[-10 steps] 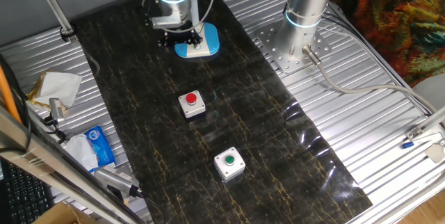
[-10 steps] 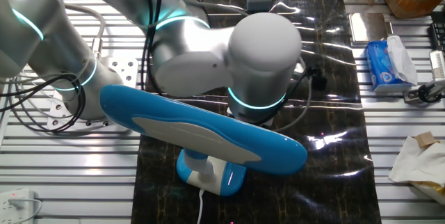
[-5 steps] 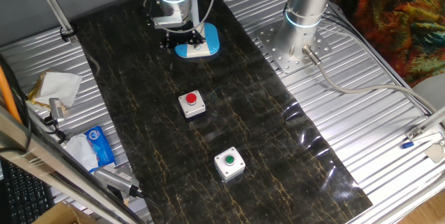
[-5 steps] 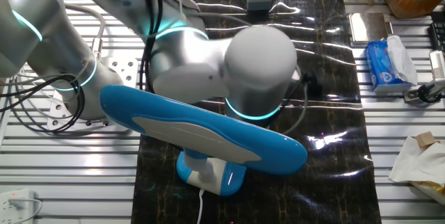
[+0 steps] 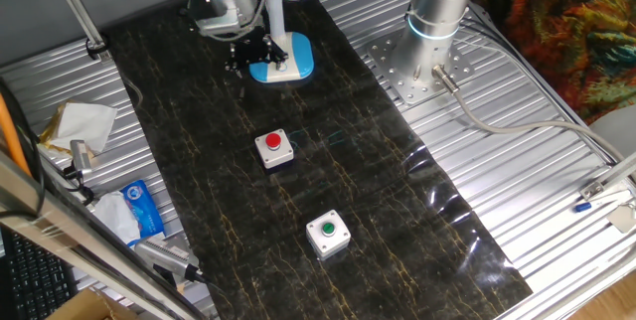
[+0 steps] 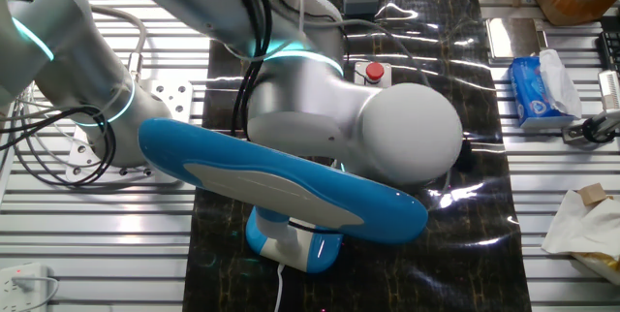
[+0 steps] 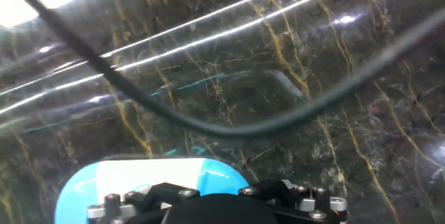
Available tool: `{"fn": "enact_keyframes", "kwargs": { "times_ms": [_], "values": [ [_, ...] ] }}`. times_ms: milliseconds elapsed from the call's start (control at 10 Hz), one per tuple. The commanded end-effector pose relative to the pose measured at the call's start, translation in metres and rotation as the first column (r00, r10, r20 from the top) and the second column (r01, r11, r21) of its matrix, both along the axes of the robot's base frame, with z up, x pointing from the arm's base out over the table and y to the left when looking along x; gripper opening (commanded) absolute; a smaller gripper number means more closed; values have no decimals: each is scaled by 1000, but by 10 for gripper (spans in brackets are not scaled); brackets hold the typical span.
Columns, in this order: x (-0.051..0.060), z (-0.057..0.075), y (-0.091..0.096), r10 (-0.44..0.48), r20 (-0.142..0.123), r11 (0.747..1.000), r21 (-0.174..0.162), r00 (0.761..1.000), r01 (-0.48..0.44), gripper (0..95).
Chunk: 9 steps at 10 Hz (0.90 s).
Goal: Turn on the desk lamp by pressing the button
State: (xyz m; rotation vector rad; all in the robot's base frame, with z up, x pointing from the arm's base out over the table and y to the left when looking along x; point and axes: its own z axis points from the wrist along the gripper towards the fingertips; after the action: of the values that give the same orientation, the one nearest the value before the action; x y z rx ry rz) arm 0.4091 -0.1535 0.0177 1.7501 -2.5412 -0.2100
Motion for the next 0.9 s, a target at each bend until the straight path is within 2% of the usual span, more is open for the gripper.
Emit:
{"fn": "enact_keyframes", "kwargs": {
  "times_ms": [100, 900],
  "values": [
    [0, 5, -1, 115, 117, 982, -161, 986, -96, 950],
    [-1, 10, -2, 99, 120, 987, -136, 988, -83, 950]
  ]
}}
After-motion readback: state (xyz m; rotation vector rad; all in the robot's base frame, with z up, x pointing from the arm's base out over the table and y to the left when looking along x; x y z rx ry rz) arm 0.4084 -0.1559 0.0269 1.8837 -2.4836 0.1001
